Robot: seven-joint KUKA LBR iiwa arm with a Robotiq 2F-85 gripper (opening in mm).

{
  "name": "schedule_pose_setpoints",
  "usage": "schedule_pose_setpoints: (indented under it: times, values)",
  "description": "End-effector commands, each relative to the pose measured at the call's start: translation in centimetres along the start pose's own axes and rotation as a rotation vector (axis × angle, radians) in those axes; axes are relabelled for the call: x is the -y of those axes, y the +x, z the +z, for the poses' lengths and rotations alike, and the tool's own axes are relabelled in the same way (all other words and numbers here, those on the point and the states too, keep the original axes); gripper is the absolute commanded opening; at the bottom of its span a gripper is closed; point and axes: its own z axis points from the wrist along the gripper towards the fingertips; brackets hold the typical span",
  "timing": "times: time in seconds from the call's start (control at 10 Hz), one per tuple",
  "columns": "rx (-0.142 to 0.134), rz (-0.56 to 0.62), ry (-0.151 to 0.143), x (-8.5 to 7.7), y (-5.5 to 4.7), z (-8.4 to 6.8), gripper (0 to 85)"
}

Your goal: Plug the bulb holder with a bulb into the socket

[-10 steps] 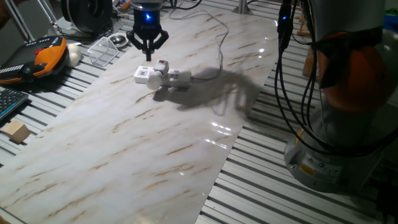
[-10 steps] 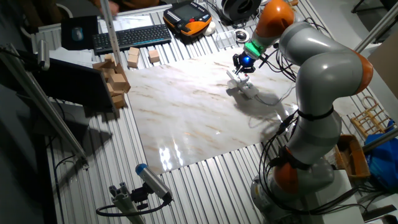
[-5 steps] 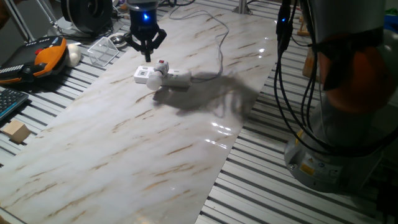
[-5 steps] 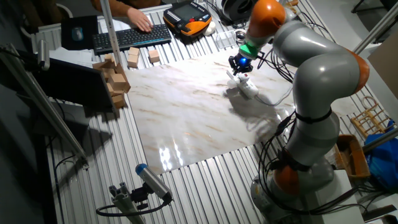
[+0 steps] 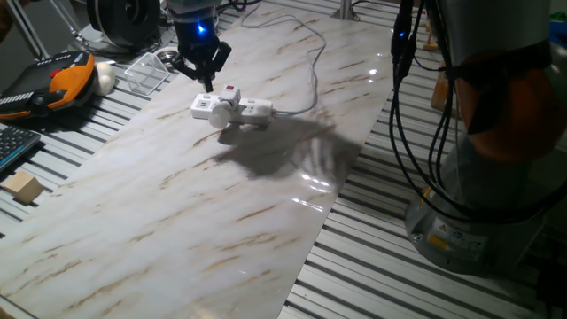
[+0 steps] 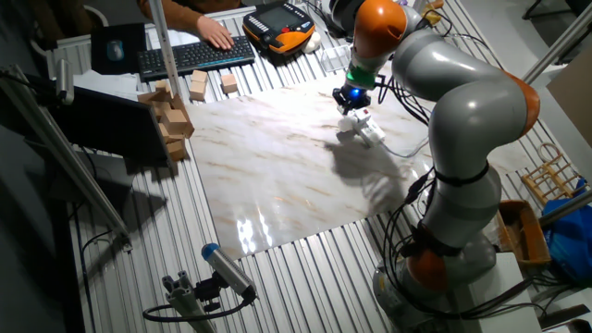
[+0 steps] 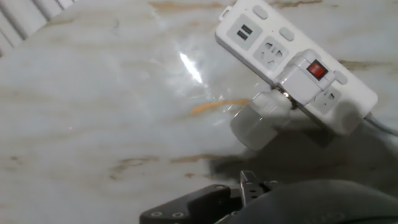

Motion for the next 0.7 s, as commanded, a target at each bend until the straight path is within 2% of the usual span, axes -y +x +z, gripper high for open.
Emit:
schedule_pose_setpoints:
  times: [0.0, 0.5, 0.6]
  values:
    - [-0.013, -0.552, 0.014, -0.02, 0.05, 0.03, 0.0]
    - [0.01, -0.543, -0.002, -0.32, 0.87, 0.47, 0.0]
    - [0.005, -0.543, -0.002, -0.28, 0.92, 0.45, 0.0]
